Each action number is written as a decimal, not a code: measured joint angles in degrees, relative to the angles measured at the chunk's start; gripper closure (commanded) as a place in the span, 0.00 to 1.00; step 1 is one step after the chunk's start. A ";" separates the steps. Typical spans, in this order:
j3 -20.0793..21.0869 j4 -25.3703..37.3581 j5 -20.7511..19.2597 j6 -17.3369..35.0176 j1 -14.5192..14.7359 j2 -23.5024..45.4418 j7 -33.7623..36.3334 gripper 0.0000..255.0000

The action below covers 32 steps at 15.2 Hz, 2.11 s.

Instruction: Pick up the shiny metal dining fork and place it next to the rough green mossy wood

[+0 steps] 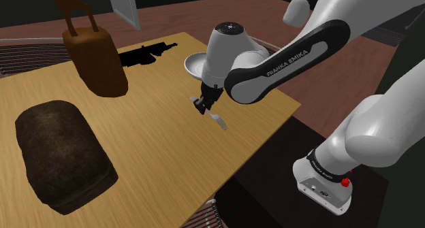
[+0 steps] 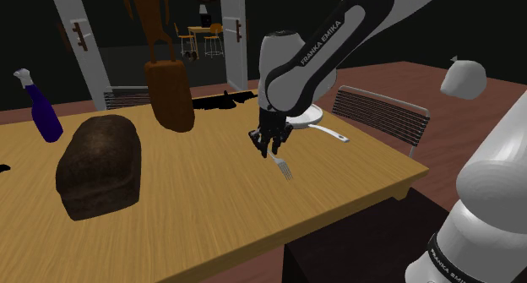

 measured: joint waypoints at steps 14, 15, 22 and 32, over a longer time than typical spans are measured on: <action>-0.52 1.89 3.70 -6.70 0.73 -5.25 -2.98 1.00; -0.69 2.08 4.07 -7.51 0.77 -5.90 -3.40 1.00; -1.30 4.69 5.81 -13.50 1.27 -9.48 -4.89 1.00; -3.54 17.73 2.07 -17.07 -1.81 0.38 -7.63 1.00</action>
